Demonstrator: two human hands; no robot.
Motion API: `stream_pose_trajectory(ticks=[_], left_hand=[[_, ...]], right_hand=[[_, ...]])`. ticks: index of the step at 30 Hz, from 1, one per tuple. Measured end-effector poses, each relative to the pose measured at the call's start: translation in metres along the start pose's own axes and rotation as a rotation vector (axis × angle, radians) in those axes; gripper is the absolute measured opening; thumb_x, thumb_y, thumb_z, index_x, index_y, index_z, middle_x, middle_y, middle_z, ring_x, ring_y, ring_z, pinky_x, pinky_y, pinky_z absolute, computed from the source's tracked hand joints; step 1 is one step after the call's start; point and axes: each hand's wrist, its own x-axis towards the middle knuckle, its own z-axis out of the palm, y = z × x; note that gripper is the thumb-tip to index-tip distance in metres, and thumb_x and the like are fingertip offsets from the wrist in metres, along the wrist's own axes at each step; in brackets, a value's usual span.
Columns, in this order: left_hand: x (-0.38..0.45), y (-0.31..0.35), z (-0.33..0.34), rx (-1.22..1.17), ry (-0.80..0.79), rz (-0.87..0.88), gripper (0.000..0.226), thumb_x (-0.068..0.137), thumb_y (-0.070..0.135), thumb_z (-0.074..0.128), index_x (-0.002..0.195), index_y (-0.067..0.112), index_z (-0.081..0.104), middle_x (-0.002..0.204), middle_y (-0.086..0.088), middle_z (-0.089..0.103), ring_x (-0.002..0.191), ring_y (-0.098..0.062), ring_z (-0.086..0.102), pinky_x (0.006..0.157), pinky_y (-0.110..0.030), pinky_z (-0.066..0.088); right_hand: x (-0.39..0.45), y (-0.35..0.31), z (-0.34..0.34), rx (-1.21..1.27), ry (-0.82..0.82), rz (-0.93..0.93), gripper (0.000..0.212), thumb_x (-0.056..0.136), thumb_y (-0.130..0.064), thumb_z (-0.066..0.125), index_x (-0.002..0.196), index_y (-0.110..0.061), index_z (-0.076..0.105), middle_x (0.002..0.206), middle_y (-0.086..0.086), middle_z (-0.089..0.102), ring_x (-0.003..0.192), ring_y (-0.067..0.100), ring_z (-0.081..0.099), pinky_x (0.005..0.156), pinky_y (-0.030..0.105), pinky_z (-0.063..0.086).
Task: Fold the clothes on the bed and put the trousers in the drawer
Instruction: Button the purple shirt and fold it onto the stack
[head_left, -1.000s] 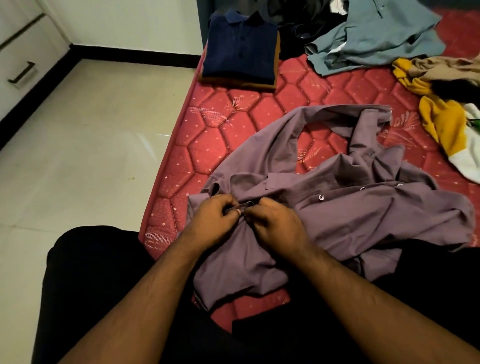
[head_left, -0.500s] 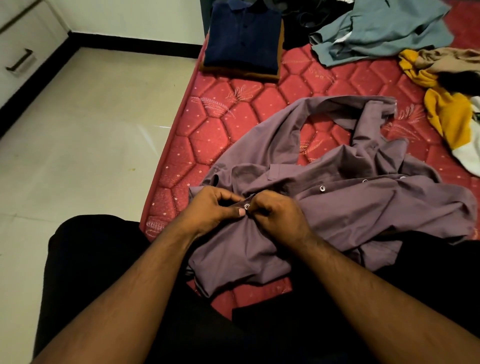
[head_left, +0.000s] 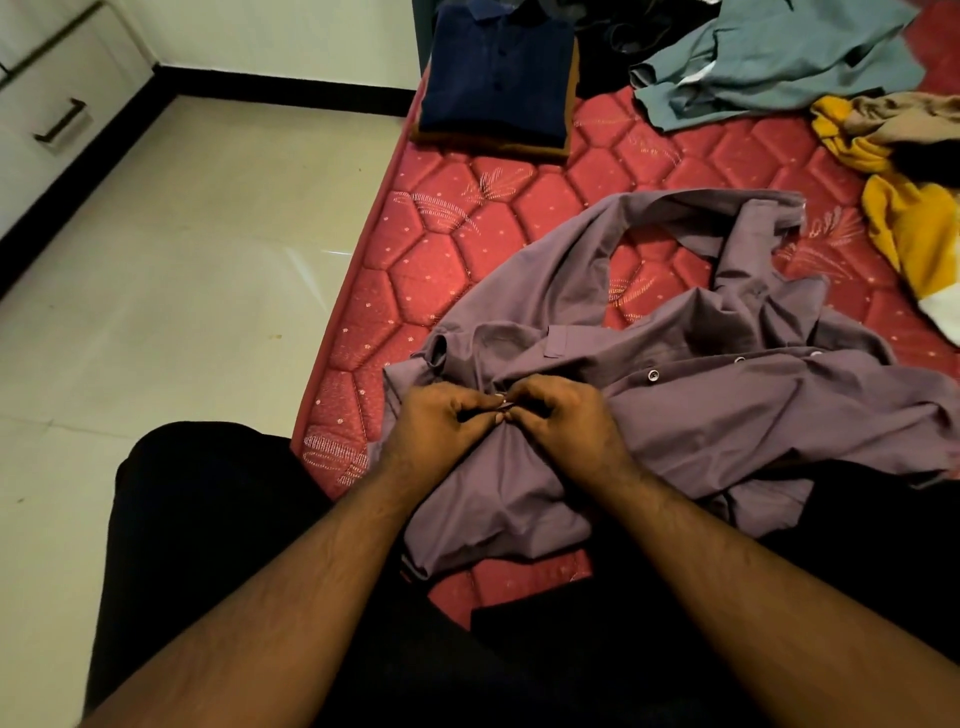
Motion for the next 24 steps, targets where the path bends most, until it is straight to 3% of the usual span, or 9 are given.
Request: stream_pose_trajectory(ticks=[2,5,8,11,14,17,21,24], left_hand=[[-0.002,-0.002,0.002,0.025,0.024,0.006,0.02,0.074,0.013,0.075,0.093,0.007,0.078,0.086,-0.003,0.076,0.079,-0.007,0.067,0.073,-0.023,0.053],[-0.002,0.001,0.007,0.014,0.031,-0.017,0.022,0.077,0.006,0.075,0.098,0.01,0.077,0.09,0.006,0.073,0.083,-0.004,0.067,0.078,-0.017,0.052],[0.0,0.001,0.006,-0.091,-0.12,-0.17,0.025,0.081,0.001,0.073,0.105,0.01,0.075,0.1,0.005,0.073,0.093,-0.004,0.068,0.089,-0.021,0.052],[0.007,-0.003,-0.005,0.151,-0.342,-0.183,0.03,0.082,0.03,0.065,0.108,0.018,0.074,0.105,0.002,0.073,0.102,-0.013,0.067,0.096,-0.036,0.049],[0.01,-0.008,-0.032,0.597,-0.498,-0.166,0.035,0.09,0.041,0.057,0.12,0.027,0.067,0.117,0.002,0.065,0.118,-0.019,0.056,0.094,-0.036,0.037],[0.003,-0.013,-0.054,0.734,-0.426,-0.187,0.031,0.095,0.032,0.055,0.126,0.036,0.061,0.123,0.002,0.058,0.122,-0.021,0.049,0.092,-0.038,0.03],[0.003,0.005,-0.053,0.884,-0.42,-0.231,0.03,0.095,0.03,0.052,0.123,0.039,0.057,0.125,-0.001,0.048,0.123,-0.025,0.042,0.101,-0.043,0.03],[0.014,0.028,-0.036,0.62,-0.265,0.063,0.038,0.079,0.02,0.054,0.115,0.027,0.066,0.118,-0.003,0.059,0.115,-0.023,0.051,0.097,-0.038,0.035]], right_hand=[[0.0,-0.002,0.0,-0.065,0.021,0.005,0.014,0.077,-0.032,0.065,0.081,-0.019,0.068,0.082,-0.003,0.07,0.078,0.019,0.066,0.067,0.041,0.054],[0.0,-0.011,0.0,-0.182,0.101,-0.012,0.011,0.076,-0.024,0.066,0.073,-0.014,0.06,0.076,0.003,0.065,0.073,0.03,0.063,0.057,0.04,0.051],[-0.006,-0.017,0.002,-0.256,0.114,-0.023,0.01,0.077,-0.021,0.059,0.073,-0.015,0.053,0.077,0.004,0.06,0.073,0.033,0.061,0.054,0.036,0.044],[-0.009,-0.021,-0.004,-0.297,-0.072,0.01,0.011,0.086,-0.029,0.058,0.087,-0.02,0.054,0.093,0.001,0.064,0.089,0.032,0.063,0.065,0.037,0.046],[-0.001,-0.024,-0.022,-0.446,-0.335,0.057,0.027,0.091,-0.043,0.056,0.102,-0.024,0.041,0.114,0.004,0.063,0.103,0.033,0.061,0.076,0.039,0.045],[-0.002,-0.014,-0.043,-0.447,-0.487,0.182,0.029,0.09,-0.042,0.057,0.094,-0.024,0.034,0.114,0.01,0.062,0.102,0.033,0.06,0.077,0.039,0.044],[-0.02,-0.008,-0.054,-0.261,-0.468,0.226,0.02,0.093,-0.043,0.054,0.093,-0.023,0.053,0.101,0.002,0.064,0.096,0.022,0.059,0.08,0.036,0.046],[-0.024,-0.008,-0.047,-0.266,-0.367,0.203,0.02,0.094,-0.041,0.052,0.102,-0.026,0.062,0.105,-0.001,0.065,0.099,0.019,0.06,0.083,0.034,0.047]])
